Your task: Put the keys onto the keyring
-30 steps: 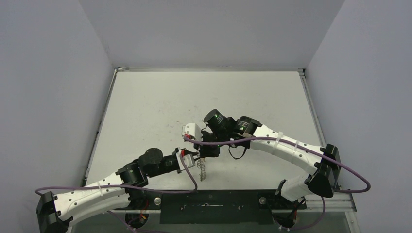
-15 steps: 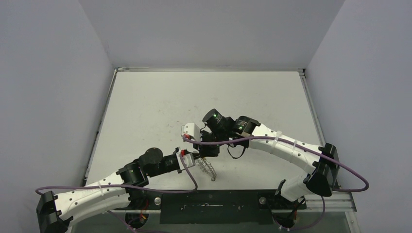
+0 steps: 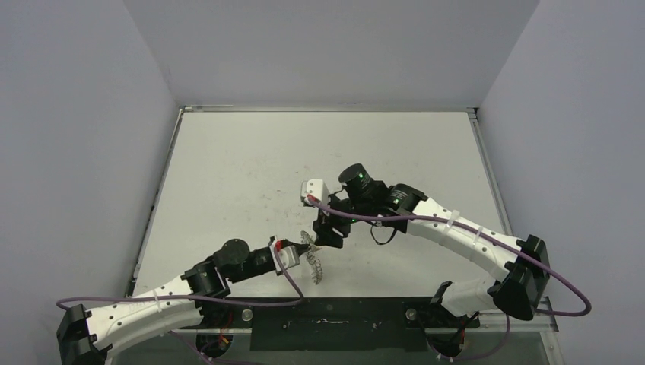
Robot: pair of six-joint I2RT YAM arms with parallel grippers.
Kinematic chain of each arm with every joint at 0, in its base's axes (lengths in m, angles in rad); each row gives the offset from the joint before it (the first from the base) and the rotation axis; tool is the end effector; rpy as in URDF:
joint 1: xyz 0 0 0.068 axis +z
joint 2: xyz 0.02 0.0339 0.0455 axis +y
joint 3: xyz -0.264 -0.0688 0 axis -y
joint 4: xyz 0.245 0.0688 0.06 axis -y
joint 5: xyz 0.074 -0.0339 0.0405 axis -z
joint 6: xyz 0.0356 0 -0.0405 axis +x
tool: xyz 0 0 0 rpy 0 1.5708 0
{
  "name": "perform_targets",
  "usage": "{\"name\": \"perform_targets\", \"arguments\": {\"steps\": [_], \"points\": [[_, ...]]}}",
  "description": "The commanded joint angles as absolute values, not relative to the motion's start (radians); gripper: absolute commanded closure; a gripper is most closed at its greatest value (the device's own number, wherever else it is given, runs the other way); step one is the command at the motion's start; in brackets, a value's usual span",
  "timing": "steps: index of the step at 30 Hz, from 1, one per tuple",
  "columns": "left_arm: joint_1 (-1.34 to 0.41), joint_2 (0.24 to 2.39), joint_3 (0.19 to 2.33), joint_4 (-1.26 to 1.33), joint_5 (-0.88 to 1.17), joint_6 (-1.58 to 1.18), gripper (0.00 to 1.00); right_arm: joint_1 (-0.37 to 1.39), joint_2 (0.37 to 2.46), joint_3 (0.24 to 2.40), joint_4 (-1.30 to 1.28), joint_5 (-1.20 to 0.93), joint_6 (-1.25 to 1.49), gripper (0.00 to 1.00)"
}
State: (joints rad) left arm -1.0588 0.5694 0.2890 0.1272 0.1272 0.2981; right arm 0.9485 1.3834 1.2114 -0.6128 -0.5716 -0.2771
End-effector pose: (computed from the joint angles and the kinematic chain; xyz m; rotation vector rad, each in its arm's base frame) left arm 0.0733 -0.1397 0.2290 1.1841 1.3152 -0.6670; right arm 0.1569 0.2517 0.3166 -1.6191 1.7946 0.9933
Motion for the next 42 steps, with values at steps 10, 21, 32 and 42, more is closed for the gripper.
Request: {"name": "perform_targets", "arguments": {"steps": [10,21,32,42], "points": [[-1.06,0.444,0.079,0.716,0.144,0.196,1.0,0.887,1.249,1.037,-0.356,-0.832,-0.296,0.43],[-1.06,0.426,0.072,0.73,0.154,0.196,1.0,0.877,1.268,1.013,-0.345,-0.862,-0.317,0.74],[-1.06,0.422,0.072,0.745,0.15,0.198,1.0,0.878,1.315,1.005,-0.377,-0.856,-0.342,1.0],[-1.06,0.431,0.072,0.756,0.156,0.198,1.0,0.879,1.316,1.005,-0.333,-0.771,-0.277,0.75]]}}
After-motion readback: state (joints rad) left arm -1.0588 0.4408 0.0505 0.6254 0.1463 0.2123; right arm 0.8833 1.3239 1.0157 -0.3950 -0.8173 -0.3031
